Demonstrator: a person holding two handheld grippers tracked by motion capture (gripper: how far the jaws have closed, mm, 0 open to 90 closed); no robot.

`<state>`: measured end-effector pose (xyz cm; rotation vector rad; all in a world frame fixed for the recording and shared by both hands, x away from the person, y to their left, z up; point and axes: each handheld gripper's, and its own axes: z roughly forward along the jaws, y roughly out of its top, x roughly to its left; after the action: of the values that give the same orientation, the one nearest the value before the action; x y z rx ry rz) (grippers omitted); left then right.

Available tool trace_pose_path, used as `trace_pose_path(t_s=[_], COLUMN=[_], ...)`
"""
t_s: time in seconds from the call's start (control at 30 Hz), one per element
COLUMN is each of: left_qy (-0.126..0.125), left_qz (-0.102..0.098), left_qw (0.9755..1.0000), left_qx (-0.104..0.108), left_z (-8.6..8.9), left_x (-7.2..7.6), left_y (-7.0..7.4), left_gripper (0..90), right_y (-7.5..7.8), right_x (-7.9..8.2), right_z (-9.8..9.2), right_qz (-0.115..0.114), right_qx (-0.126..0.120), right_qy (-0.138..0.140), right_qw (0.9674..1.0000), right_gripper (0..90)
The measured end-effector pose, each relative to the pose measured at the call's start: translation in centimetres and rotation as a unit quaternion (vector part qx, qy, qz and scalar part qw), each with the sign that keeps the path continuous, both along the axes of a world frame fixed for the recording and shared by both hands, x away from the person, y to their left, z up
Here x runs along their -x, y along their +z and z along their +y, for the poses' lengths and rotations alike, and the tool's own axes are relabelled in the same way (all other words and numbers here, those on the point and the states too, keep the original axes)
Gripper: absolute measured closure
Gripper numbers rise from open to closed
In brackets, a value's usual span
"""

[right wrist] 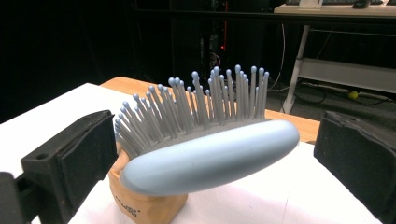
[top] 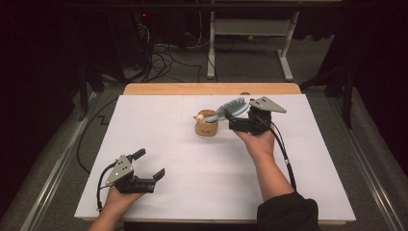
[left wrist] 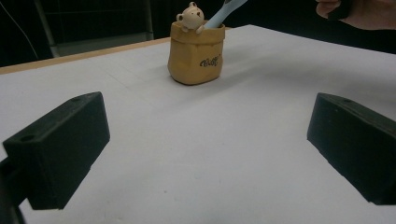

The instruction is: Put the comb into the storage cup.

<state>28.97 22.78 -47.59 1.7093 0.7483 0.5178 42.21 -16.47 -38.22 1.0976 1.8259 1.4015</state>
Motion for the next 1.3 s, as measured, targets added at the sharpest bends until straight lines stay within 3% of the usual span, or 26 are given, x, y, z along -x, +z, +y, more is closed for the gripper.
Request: trace_pose_path(t_s=[0.4,0.8,1.07,1.3], left_qy=[0.003,0.002,0.0,0.0], left_qz=[0.0,0.005,0.006,0.01], left_qw=[1.0,1.0,1.0,0.9999], left_qx=[0.0,-0.003,-0.002,-0.003], left_z=[0.1,0.1,0.0,0.1], left_x=[-0.1,-0.3,-0.2,-0.2], left_y=[0.0,-0.1,0.0,0.1], left_gripper=[0.0,0.0,0.0,0.0], right_y=[-0.7,-3.2,-5.3,-6.3], right_x=[1.2,2.9,5.3,8.2], right_z=[-0.2,-1.1,-2.8,-5.0], right_qz=[0.005,0.016,0.023,0.013], right_qx=[0.007,0.01,0.013,0.004], right_qy=[0.01,0.021,0.027,0.032], right_qw=[0.9999,0.9996,0.9993,0.9994], right_gripper=[0.1,0.1,0.2,0.2])
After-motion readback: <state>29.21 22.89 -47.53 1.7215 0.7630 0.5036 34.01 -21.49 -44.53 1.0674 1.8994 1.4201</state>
